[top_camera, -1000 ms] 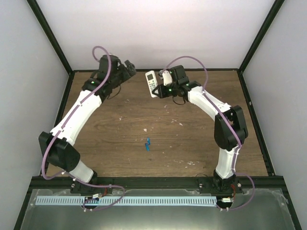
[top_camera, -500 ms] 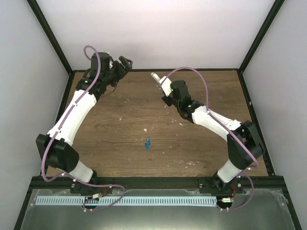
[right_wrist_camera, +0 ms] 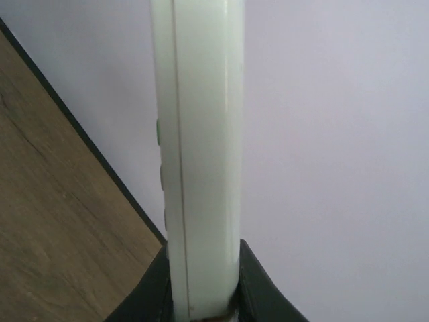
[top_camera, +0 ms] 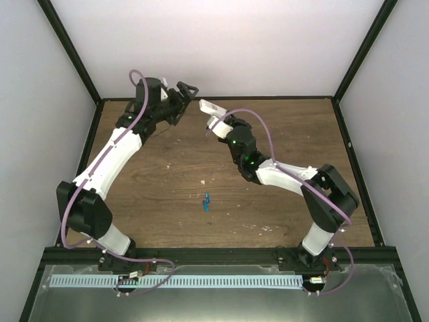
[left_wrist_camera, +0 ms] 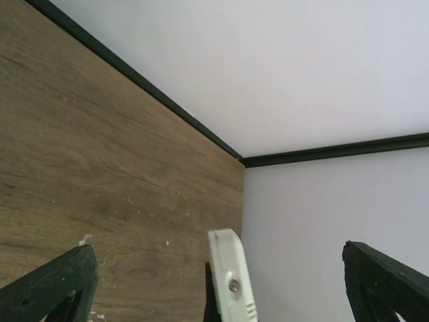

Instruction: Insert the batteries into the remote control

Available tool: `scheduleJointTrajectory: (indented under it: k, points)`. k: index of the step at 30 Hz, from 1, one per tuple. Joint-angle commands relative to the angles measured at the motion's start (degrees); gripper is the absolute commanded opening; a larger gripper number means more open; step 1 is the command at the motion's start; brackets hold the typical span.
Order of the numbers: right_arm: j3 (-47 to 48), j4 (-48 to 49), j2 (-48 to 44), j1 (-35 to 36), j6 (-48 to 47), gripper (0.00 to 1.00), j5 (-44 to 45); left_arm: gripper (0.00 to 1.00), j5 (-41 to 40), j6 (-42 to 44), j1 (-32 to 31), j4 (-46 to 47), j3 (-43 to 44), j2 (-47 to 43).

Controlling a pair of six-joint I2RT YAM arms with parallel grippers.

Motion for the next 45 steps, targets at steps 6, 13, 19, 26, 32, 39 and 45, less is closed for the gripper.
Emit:
scheduleJointTrajectory:
  k: [6,13,19,26,32,39,45]
  points:
    - [2.54,8.5,3.73,2.62,-10.81,0.01,6.41,0.98,1.57,-0.89,-2.25,2.5,0.03,2.44]
    - [3.36,11.34,5.09,3.83,-14.33,0.01,8.26,0.91,0.38,0.64,-3.31,1.04,0.74,3.36]
    - [5.15,11.37,6.4,5.14,-15.35,0.01,10.28,0.84,-0.59,1.12,-3.8,0.58,1.04,3.85]
    - [6.38,13.02,8.63,7.51,-15.56,0.01,13.74,0.75,-1.05,0.81,-3.94,0.97,0.84,3.75]
    - [6.71,12.18,8.75,7.63,-14.06,0.01,15.52,0.61,-1.16,0.81,-3.88,1.0,0.97,3.7]
    - [6.89,11.45,8.74,7.75,-13.2,0.01,16.61,0.35,0.07,0.66,-3.9,1.6,1.03,4.48]
    - [6.08,12.44,8.25,7.94,-13.23,0.01,15.96,0.29,0.03,0.89,-3.9,1.67,1.18,4.79]
